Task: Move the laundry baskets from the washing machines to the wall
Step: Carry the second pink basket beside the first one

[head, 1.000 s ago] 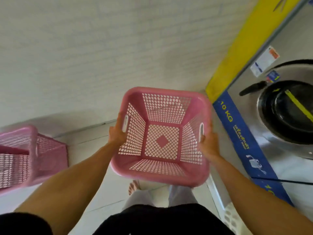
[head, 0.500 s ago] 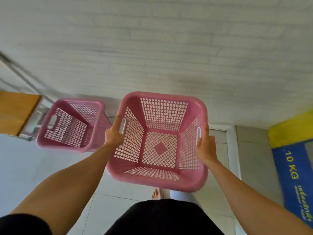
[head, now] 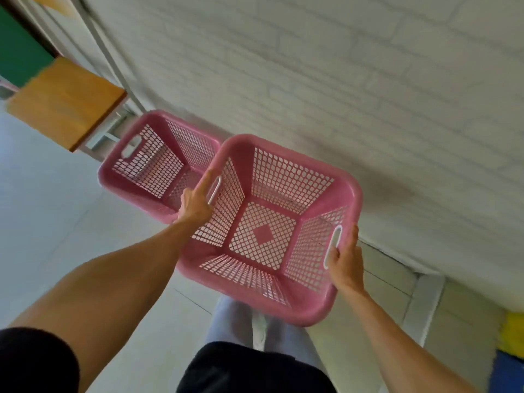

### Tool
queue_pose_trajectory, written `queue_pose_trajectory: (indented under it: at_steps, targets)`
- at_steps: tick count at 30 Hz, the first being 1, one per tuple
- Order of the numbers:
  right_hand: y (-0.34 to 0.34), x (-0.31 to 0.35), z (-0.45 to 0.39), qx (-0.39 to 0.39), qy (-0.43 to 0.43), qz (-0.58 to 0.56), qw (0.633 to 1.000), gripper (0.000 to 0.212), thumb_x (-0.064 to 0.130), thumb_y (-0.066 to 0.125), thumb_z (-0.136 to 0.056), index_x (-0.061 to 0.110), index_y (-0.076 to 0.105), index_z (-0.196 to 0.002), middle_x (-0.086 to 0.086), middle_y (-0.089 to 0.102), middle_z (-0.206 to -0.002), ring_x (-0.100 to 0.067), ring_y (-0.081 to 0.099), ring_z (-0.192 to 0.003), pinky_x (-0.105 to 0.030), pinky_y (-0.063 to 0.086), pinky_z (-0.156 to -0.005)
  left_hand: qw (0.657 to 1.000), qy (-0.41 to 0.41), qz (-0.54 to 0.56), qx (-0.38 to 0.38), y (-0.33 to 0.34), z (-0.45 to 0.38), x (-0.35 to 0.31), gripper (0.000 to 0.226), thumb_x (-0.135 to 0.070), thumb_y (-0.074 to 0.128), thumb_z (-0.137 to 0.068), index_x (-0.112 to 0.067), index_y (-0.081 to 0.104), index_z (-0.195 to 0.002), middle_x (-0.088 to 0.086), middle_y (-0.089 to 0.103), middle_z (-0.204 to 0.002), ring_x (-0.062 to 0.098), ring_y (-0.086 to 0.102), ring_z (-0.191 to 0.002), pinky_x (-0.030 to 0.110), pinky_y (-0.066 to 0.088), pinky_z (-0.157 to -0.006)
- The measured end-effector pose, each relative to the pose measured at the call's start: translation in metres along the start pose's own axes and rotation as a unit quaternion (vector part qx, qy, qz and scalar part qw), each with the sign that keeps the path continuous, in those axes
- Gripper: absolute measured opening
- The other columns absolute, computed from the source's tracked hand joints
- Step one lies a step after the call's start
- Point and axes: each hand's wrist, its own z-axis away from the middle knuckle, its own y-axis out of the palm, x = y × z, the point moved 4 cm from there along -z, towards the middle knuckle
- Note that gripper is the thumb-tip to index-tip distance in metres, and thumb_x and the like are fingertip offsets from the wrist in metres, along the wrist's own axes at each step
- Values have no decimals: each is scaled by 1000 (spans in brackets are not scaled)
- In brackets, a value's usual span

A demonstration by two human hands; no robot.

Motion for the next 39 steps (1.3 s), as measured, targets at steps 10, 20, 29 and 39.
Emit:
queue_pose_trajectory:
  at_steps: [10,20,29,39]
  targets:
    - [90,4,-81,9,47,20,999,60,17,43,-107,26,13,-158,1,52,-63,-8,57,-39,-18,47,-32,991,-98,-77,46,59,-95,73,57,4,54,-81,-18,35,-130,17,48,-110,35,58,-97,50,60,-68]
    - [175,-43,-135,2,79,61,995,85,0,58,-96,20,8,-162,-20,68,-108,-23,68,-72,-13,45,-50,979,-69,-189,43,118,-148,137,47,-15,64,-85,-14,50,-129,16,49,-115,34,44,-105,50,51,-84]
    - [204,-64,-130,-2,112,70,991,82,3,59,-97,19,11,-161,-24,68,-111,-27,68,-77,-4,32,-48,975,-59,-213,13,122,-152,135,50,-16,64,-87,-21,52,-135,12,48,-111,31,46,-102,44,49,-86]
    - [177,-4,-99,-2,157,39,987,76,6,64,-94,15,24,-158,-16,51,-145,-32,62,-119,-30,50,-81,980,21,-190,56,94,-116,96,62,-3,65,-81,-26,49,-136,9,49,-107,26,47,-98,43,56,-76]
